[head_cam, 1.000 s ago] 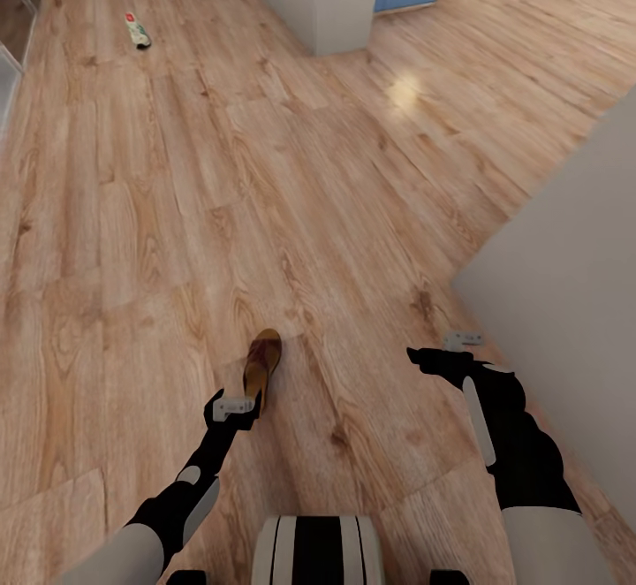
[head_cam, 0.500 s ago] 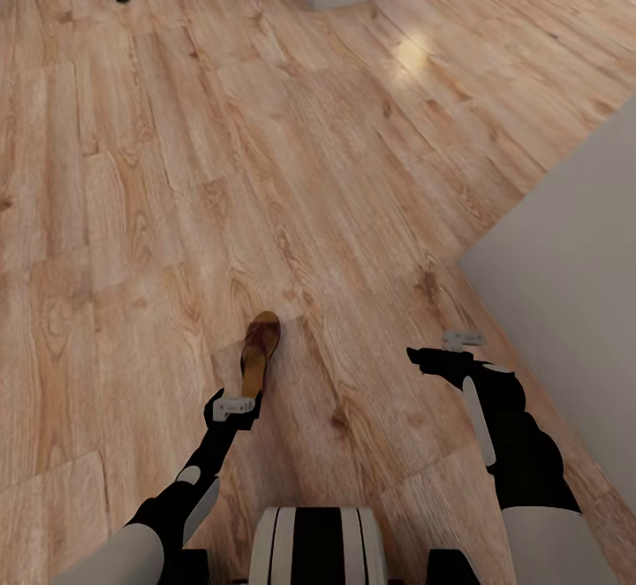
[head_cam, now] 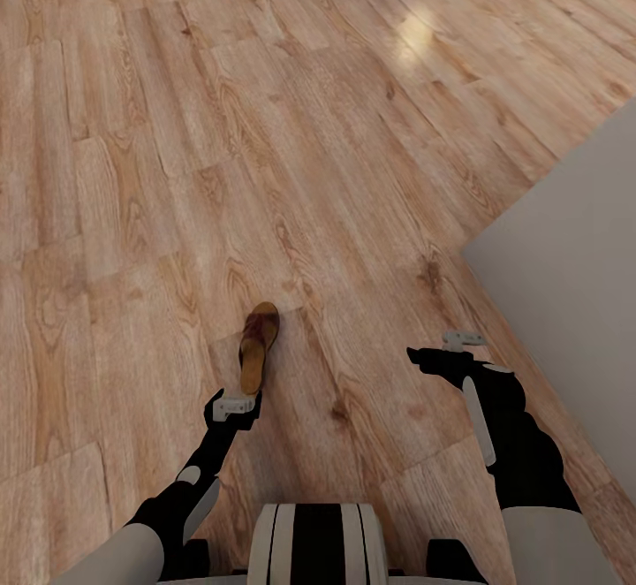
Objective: Pick up the two gym shoes and the two sandals from the corridor floor and place them onto the hallstand (shoe rack) in the corridor, making sure they are on the rack and not on the floor. Arrange them so the two gym shoes are next to each other and the two sandals are next to each other.
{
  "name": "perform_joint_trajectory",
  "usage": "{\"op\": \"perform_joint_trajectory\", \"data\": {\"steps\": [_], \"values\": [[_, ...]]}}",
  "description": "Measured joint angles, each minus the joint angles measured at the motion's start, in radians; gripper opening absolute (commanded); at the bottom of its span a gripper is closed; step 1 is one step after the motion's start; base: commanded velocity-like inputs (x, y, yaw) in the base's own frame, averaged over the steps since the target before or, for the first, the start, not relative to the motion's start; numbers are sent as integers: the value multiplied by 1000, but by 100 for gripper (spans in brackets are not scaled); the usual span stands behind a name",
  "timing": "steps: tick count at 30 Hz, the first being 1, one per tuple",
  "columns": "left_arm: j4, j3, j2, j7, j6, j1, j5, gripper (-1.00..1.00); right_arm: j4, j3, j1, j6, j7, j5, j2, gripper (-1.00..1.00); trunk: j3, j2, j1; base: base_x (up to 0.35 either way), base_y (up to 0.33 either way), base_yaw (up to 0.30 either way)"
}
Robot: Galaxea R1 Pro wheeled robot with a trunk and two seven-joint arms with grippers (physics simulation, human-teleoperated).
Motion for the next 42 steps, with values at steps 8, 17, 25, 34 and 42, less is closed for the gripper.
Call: {"op": "perform_joint_trajectory", "data": {"steps": [8,17,25,34,42], "values": [[0,-1,0,0,-1,0,0,100,0,0,0,0,0,0,-1,100,0,0,0,0,0,0],[0,-2,-1,0,-1,0,0,100,0,0,0,0,0,0,-2,100,0,0,0,90,-72,0],[0,-1,-1,0,-1,0,0,100,0,0,0,0,0,0,-3,100,0,0,0,44,-39,0],[0,0,0,0,-2,0,0,100,0,0,0,0,0,0,-3,100,0,0,0,38,-1,0],[0,0,0,0,-2,0,0,100,0,0,0,0,0,0,-3,100,0,0,0,23,0,0]]}}
